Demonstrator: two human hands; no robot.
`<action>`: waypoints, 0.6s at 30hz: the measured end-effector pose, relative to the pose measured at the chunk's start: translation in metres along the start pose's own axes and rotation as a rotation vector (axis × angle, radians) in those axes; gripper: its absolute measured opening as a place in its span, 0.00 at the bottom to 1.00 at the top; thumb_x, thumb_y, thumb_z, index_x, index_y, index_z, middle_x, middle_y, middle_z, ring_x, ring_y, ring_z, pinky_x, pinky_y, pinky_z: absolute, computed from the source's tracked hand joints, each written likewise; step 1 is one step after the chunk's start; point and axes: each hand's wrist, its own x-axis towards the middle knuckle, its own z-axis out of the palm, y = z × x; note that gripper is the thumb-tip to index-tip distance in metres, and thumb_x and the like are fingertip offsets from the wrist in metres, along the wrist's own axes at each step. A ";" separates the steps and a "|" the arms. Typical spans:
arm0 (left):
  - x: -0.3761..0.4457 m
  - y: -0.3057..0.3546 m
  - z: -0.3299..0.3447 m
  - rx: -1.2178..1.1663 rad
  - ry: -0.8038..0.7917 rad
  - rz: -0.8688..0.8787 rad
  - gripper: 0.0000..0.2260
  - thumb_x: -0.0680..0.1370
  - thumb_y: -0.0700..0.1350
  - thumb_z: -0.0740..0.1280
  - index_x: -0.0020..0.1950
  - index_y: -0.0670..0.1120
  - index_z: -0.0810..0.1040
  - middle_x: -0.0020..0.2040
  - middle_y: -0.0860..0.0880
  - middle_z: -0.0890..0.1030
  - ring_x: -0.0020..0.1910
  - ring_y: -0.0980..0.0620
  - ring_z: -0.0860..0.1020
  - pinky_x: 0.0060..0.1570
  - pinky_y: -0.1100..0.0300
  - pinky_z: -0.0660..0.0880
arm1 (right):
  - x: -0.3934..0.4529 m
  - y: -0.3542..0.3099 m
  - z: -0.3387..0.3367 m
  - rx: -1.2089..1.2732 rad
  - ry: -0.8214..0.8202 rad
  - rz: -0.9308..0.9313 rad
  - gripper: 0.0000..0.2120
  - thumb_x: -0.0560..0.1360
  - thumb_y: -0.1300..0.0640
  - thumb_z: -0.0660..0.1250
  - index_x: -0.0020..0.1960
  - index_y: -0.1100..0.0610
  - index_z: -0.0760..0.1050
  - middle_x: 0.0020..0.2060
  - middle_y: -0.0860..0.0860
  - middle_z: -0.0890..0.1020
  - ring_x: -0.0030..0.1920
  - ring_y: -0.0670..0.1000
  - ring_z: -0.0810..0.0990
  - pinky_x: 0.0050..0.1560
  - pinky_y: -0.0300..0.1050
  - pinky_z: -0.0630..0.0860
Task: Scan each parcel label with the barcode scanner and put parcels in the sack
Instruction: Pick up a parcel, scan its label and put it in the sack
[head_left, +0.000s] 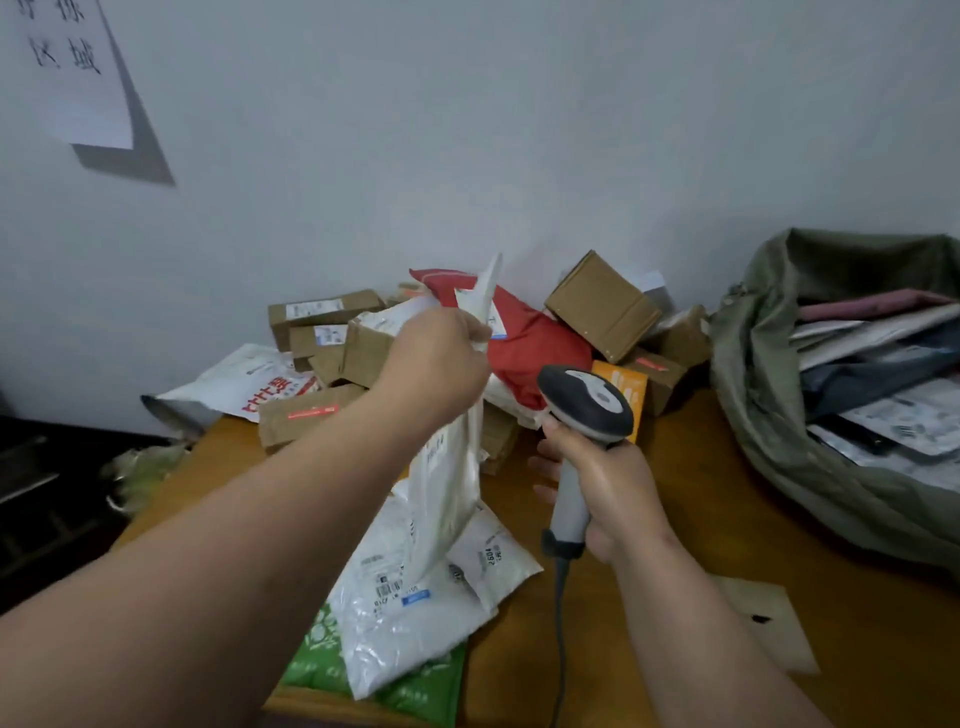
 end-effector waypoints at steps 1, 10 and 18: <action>-0.001 -0.003 0.012 0.014 -0.056 -0.006 0.18 0.78 0.37 0.65 0.66 0.47 0.79 0.66 0.47 0.79 0.62 0.50 0.78 0.58 0.61 0.73 | 0.004 0.003 -0.002 -0.006 0.013 0.015 0.15 0.72 0.54 0.77 0.56 0.55 0.81 0.51 0.57 0.85 0.52 0.60 0.84 0.51 0.61 0.82; -0.012 -0.079 0.096 -0.461 -0.372 -0.524 0.18 0.81 0.42 0.66 0.72 0.46 0.73 0.60 0.47 0.79 0.57 0.49 0.78 0.57 0.51 0.79 | 0.027 0.026 -0.052 -0.081 0.119 0.094 0.18 0.73 0.54 0.75 0.61 0.57 0.79 0.50 0.50 0.84 0.48 0.50 0.84 0.38 0.46 0.80; -0.032 -0.151 0.112 -0.235 -0.321 -0.832 0.26 0.76 0.44 0.73 0.72 0.42 0.71 0.64 0.40 0.76 0.60 0.41 0.75 0.56 0.48 0.76 | 0.040 0.052 -0.068 -0.144 0.089 0.186 0.12 0.74 0.53 0.74 0.55 0.56 0.79 0.47 0.52 0.83 0.48 0.54 0.84 0.39 0.47 0.81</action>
